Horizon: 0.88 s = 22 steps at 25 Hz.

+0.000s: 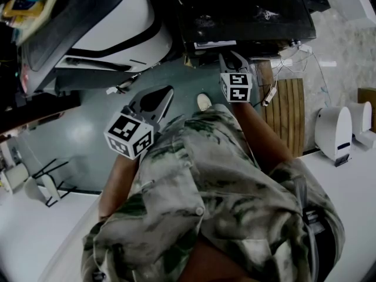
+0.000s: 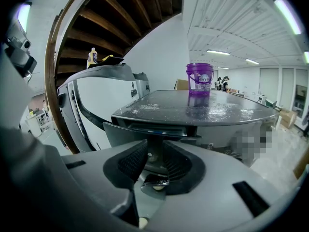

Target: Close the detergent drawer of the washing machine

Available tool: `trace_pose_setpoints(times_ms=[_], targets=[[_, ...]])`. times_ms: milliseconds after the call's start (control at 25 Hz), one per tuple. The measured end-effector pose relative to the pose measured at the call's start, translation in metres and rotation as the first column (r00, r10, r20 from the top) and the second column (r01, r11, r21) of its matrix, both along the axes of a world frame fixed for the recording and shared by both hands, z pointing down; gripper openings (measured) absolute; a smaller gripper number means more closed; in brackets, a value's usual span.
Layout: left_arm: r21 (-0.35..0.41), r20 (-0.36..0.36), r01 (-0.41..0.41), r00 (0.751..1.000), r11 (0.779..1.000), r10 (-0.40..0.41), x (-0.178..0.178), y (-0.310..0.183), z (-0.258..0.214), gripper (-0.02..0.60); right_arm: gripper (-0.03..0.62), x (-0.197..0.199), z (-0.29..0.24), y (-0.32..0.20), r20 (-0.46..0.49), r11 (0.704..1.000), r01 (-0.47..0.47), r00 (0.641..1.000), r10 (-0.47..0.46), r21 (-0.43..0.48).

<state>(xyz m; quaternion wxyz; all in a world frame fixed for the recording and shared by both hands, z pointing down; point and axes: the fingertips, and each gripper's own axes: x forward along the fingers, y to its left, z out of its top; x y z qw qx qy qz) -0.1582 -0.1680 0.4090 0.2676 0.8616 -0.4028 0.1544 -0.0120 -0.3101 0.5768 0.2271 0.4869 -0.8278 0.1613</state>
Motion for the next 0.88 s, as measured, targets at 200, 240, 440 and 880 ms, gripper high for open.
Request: trace_pose_setpoints(times_ms=[200,240,440,880], targets=[[0.002,0.000,0.003,1.000,1.000,-0.003,-0.002,-0.002,0.001,0.023,0.117,-0.002,0.000,-0.004,-0.004,1.000,0.005,1.000,-0.005,-0.001],[0.002,0.000,0.005,1.000,1.000,-0.005,-0.002,-0.002,0.001,0.023,0.117,-0.002,0.001,-0.004,-0.004,1.000,0.004,1.000,-0.004,0.000],[0.000,-0.001,0.014,1.000,1.000,-0.014,-0.003,-0.004,0.001,0.023,0.117,-0.003,0.000,-0.009,-0.002,1.000,0.008,1.000,-0.008,0.003],[-0.005,0.002,0.024,1.000,1.000,-0.024,-0.005,-0.006,0.002,0.023,0.117,-0.005,0.001,-0.014,-0.003,1.000,0.010,1.000,-0.010,0.003]])
